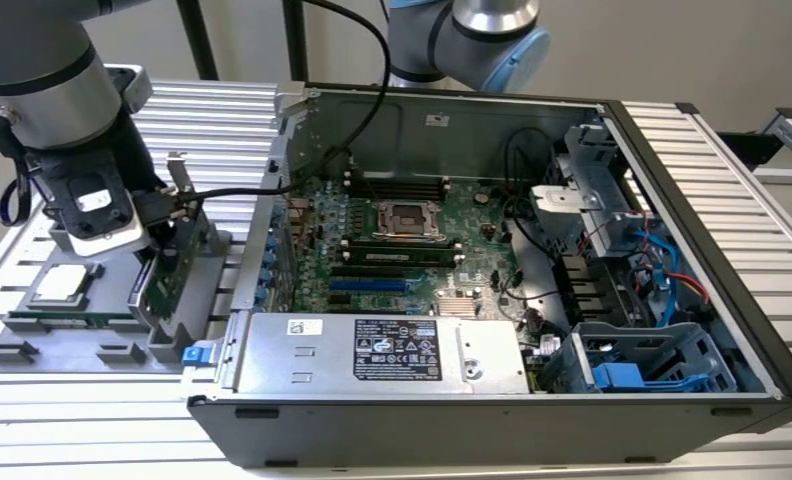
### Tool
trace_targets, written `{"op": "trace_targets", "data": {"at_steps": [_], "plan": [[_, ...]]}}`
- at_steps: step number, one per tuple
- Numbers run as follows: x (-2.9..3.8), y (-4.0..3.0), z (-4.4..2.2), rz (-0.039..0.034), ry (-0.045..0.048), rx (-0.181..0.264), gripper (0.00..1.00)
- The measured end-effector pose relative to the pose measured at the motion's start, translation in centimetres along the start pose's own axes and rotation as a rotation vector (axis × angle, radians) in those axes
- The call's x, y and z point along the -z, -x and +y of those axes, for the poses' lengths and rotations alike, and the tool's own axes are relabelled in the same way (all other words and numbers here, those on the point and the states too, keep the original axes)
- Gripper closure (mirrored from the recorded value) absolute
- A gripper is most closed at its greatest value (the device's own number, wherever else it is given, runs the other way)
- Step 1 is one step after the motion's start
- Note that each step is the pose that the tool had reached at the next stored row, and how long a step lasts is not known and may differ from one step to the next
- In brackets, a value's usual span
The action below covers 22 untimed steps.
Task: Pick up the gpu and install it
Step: 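Pick up the gpu and move the gpu toward the slot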
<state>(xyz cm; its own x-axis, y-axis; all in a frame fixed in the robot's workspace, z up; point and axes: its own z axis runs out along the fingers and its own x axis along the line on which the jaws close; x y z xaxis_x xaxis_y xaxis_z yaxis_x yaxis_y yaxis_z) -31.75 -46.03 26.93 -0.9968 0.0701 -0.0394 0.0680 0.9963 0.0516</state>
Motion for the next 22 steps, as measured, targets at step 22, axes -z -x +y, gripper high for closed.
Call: {"op": "trace_targets", "data": {"at_steps": [22], "plan": [[1.98,0.08,0.10,0.0036,0.0147,-0.001,1.00]]}}
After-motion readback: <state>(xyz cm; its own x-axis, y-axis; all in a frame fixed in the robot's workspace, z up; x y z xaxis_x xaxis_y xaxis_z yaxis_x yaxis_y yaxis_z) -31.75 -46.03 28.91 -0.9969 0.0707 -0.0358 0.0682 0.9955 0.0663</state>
